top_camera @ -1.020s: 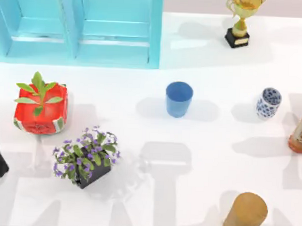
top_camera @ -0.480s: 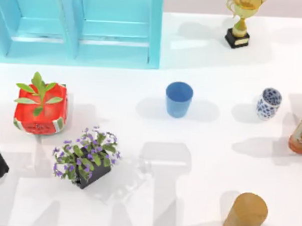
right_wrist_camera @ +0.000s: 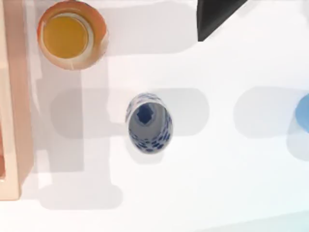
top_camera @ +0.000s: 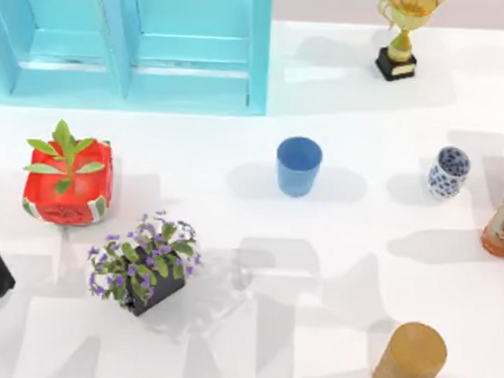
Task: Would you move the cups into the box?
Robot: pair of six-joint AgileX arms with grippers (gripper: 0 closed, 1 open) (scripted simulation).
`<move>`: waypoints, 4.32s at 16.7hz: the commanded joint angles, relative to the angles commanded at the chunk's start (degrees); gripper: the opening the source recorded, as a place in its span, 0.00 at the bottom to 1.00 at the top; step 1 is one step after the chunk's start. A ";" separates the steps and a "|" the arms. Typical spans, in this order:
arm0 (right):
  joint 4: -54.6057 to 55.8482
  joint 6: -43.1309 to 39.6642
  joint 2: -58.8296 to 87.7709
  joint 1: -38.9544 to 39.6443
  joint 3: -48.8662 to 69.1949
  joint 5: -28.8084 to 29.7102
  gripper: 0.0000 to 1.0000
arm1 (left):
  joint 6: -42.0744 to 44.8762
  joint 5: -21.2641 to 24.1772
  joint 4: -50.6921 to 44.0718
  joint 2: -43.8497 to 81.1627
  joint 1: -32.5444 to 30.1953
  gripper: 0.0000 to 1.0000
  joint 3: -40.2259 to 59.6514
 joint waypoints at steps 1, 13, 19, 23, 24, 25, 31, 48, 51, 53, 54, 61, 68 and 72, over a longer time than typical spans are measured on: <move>-3.55 0.21 5.49 0.41 5.21 0.13 1.00 | 0.00 0.00 0.00 0.00 0.00 1.00 0.00; -33.29 1.51 51.62 3.41 50.04 2.73 1.00 | 0.00 0.00 0.00 0.00 0.00 1.00 0.00; -35.73 1.62 55.39 3.66 53.63 3.01 1.00 | 0.00 0.00 0.00 0.00 0.00 1.00 0.00; -34.89 2.34 55.40 4.08 52.87 2.85 1.00 | 0.00 0.00 0.00 0.00 0.00 1.00 0.00; -33.85 3.32 55.50 5.00 51.96 2.82 1.00 | 0.00 0.00 0.00 0.00 0.00 1.00 0.00; -32.49 4.42 55.67 6.06 50.76 2.89 1.00 | 0.00 0.00 0.00 0.00 0.00 1.00 0.00; -20.72 6.26 56.67 8.32 39.90 2.83 1.00 | 0.00 0.00 0.00 0.00 0.00 1.00 0.00; -13.97 1.79 56.94 3.81 33.43 3.02 0.40 | 0.00 0.00 0.00 0.00 0.00 1.00 0.00; -13.97 1.79 56.94 3.81 33.43 3.02 0.17 | 0.00 0.00 0.00 0.00 0.00 1.00 0.00; -13.97 1.79 56.94 3.81 33.43 3.02 0.02 | 0.00 0.00 0.00 0.00 0.00 1.00 0.00; -13.97 1.79 56.94 3.81 33.43 3.02 0.00 | 0.00 0.00 0.00 0.00 0.00 1.00 0.00; -13.97 1.79 56.94 3.81 33.43 3.02 0.00 | 0.00 0.00 0.00 0.00 0.00 1.00 0.00; -18.44 0.28 55.45 3.88 38.26 2.36 0.00 | 0.00 0.00 0.00 0.00 0.00 1.00 0.00; -24.98 -3.20 53.50 0.88 44.18 2.33 0.00 | 0.00 0.00 0.00 0.00 0.00 1.00 0.00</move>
